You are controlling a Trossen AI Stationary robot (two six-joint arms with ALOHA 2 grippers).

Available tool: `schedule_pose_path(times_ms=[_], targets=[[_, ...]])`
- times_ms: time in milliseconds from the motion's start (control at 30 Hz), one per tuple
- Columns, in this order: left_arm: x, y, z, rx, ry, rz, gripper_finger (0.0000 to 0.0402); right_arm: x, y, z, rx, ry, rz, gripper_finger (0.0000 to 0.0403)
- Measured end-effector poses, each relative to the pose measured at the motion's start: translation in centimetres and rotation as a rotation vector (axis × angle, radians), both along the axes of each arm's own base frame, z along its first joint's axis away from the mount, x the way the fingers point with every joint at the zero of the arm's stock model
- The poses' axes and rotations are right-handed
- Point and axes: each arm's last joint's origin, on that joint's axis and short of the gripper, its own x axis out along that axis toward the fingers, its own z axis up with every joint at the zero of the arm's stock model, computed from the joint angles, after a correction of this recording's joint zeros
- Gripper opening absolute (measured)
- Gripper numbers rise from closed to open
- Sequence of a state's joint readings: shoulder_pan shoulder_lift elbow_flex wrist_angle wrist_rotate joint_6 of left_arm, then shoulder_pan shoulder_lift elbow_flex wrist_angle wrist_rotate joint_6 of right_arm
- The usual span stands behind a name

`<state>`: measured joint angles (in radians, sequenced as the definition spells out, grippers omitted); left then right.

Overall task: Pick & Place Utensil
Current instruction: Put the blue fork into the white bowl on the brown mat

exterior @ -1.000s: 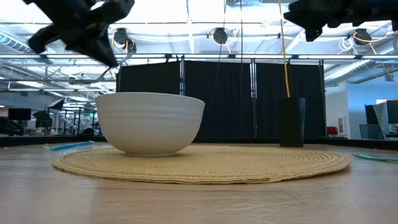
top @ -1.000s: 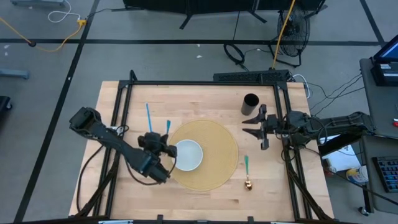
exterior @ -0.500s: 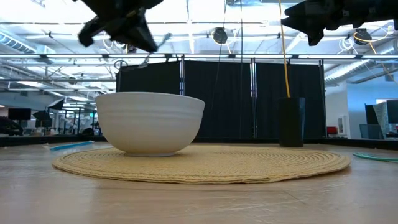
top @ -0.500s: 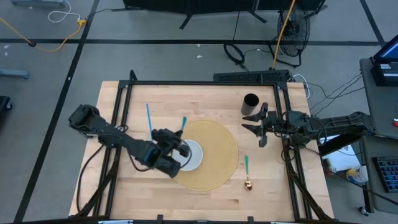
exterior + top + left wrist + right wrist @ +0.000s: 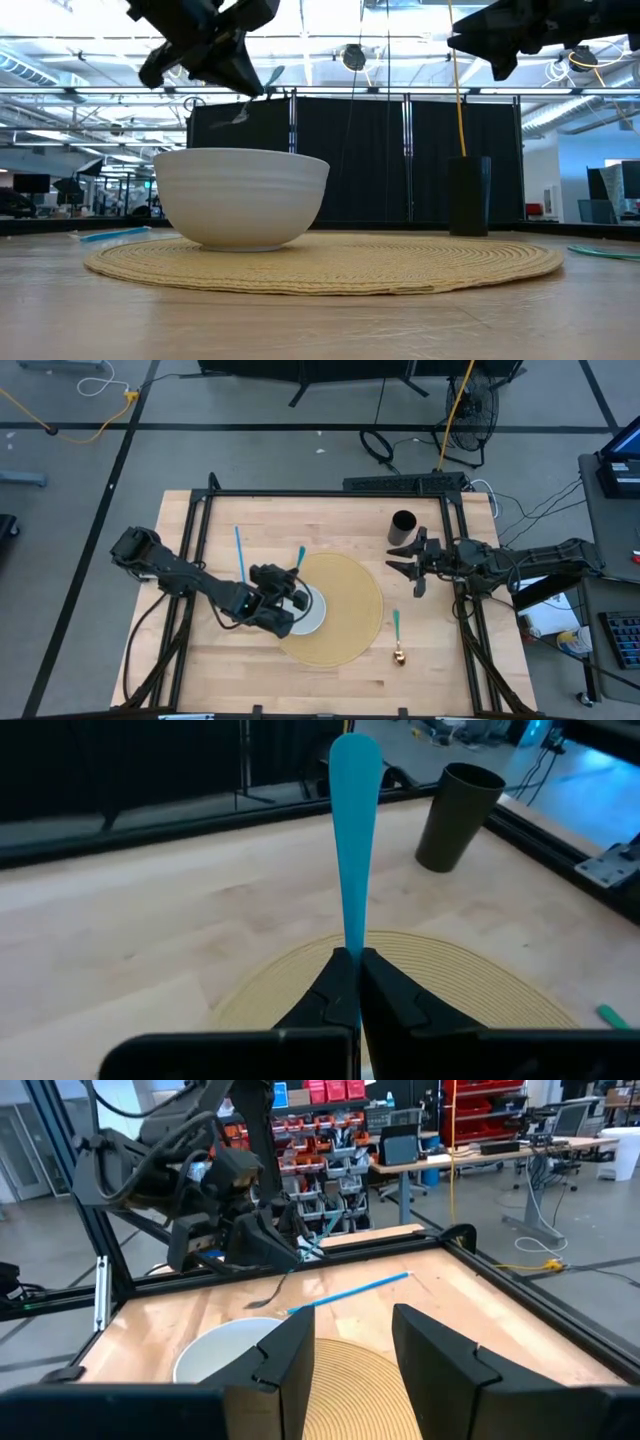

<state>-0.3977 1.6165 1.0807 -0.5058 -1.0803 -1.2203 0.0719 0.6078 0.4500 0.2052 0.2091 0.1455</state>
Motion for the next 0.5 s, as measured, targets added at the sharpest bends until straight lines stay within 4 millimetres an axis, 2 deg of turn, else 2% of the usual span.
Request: schedule_pose_path(times_ms=[500], targets=[[-0.8,-0.2,-3.9,-0.078,-0.192,-0.021,0.0002,0.0,0.0,0.0,-0.001,0.004,0.004,0.0130]])
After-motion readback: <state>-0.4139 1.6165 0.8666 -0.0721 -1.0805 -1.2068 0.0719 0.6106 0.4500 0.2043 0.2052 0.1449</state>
